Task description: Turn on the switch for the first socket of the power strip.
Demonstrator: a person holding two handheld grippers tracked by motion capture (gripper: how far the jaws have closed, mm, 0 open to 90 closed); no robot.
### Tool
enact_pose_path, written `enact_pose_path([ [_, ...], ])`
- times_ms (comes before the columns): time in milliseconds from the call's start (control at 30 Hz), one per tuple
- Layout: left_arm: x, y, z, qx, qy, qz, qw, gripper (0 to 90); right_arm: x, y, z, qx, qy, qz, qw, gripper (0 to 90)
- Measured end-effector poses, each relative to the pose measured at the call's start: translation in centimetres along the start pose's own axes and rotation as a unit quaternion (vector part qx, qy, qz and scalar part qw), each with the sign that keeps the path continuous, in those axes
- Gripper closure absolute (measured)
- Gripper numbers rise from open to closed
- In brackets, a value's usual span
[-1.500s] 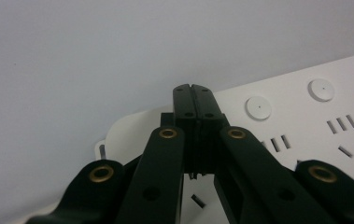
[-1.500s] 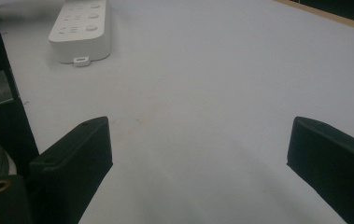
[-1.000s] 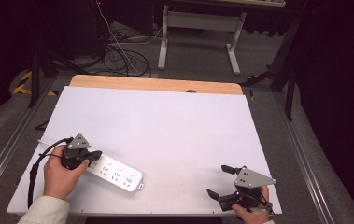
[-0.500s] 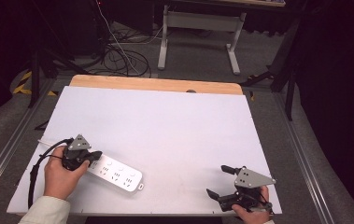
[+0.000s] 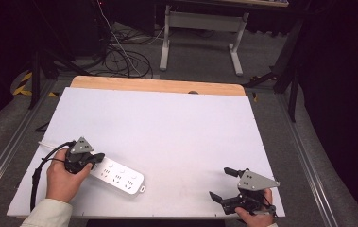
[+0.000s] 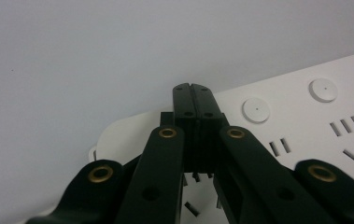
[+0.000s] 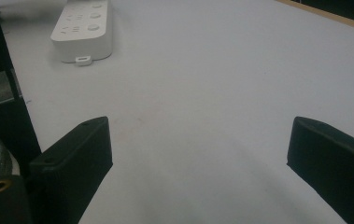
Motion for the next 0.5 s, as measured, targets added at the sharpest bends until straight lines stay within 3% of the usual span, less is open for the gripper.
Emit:
enact_pose_path([
  [433, -0.05, 0.07, 0.26, 0.009, -0.007, 0.008, 0.9999, 90.0, 0.05, 0.04, 0.01, 0.0, 0.001, 0.0, 1.0, 7.1],
  [500, -0.03, 0.14, 0.33, 0.001, -0.005, -0.001, 1.0, 90.0, 0.07, 0.05, 0.01, 0.0, 0.001, 0.0, 1.0, 7.1],
])
Point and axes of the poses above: each handheld gripper's, and its own axes: x roughly backward along the jaws, z roughly out of its underside, y roughly to its left, the point moved 3 cm from there along -x, roughly forward along the jaws, and after that the axes turned 9 degrees about x, right-handed, at the moved point
